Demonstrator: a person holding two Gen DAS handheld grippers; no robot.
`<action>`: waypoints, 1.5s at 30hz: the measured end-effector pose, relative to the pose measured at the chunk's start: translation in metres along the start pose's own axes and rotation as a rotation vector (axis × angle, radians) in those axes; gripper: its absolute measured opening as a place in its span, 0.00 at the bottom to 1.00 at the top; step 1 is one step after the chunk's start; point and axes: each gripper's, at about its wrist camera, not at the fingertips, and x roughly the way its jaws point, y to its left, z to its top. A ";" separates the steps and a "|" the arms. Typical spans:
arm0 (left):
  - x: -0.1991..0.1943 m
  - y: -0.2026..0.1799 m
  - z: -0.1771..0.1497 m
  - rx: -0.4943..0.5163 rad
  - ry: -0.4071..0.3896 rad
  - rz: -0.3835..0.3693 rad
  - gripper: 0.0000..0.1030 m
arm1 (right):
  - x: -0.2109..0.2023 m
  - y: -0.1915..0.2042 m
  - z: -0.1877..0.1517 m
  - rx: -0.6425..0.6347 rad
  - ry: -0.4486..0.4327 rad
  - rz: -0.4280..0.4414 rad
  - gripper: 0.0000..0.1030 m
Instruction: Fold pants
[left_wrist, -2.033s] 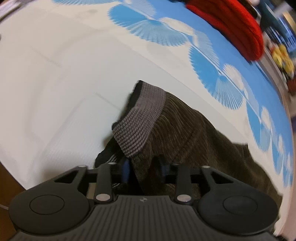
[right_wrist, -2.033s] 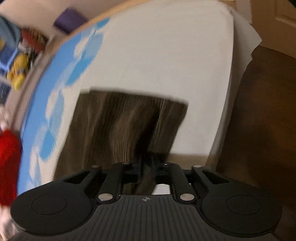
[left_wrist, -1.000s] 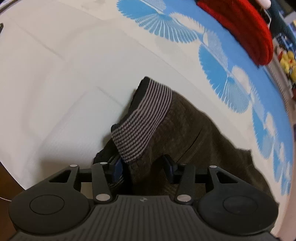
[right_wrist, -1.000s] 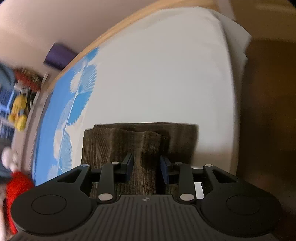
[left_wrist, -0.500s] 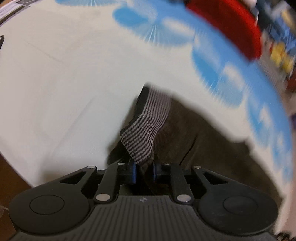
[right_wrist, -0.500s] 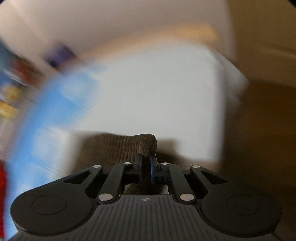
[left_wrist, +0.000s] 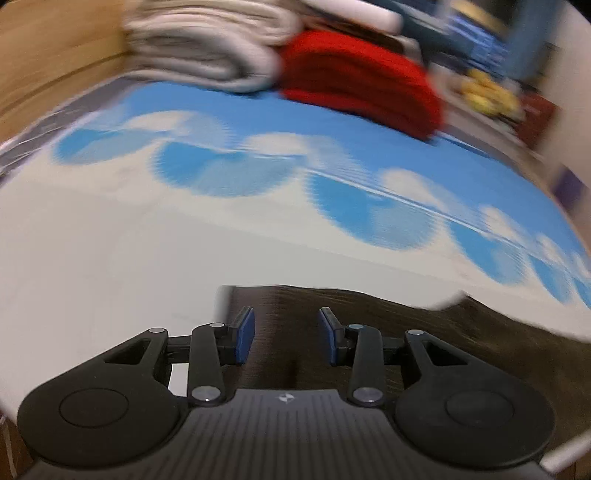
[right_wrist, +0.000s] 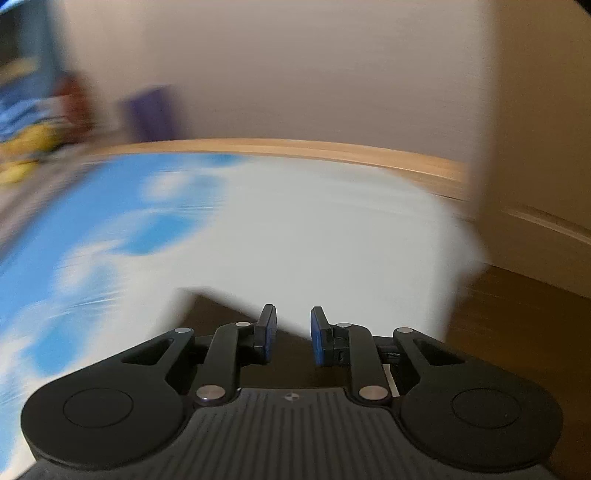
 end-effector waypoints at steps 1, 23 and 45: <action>0.007 -0.005 -0.001 0.033 0.030 -0.018 0.40 | -0.001 0.021 -0.004 -0.051 0.007 0.106 0.22; 0.072 -0.004 -0.023 0.152 0.364 0.084 0.44 | -0.076 0.397 -0.233 -1.073 0.519 1.062 0.42; 0.071 0.011 -0.018 0.148 0.368 -0.019 0.44 | -0.030 0.453 -0.273 -1.187 0.450 0.759 0.09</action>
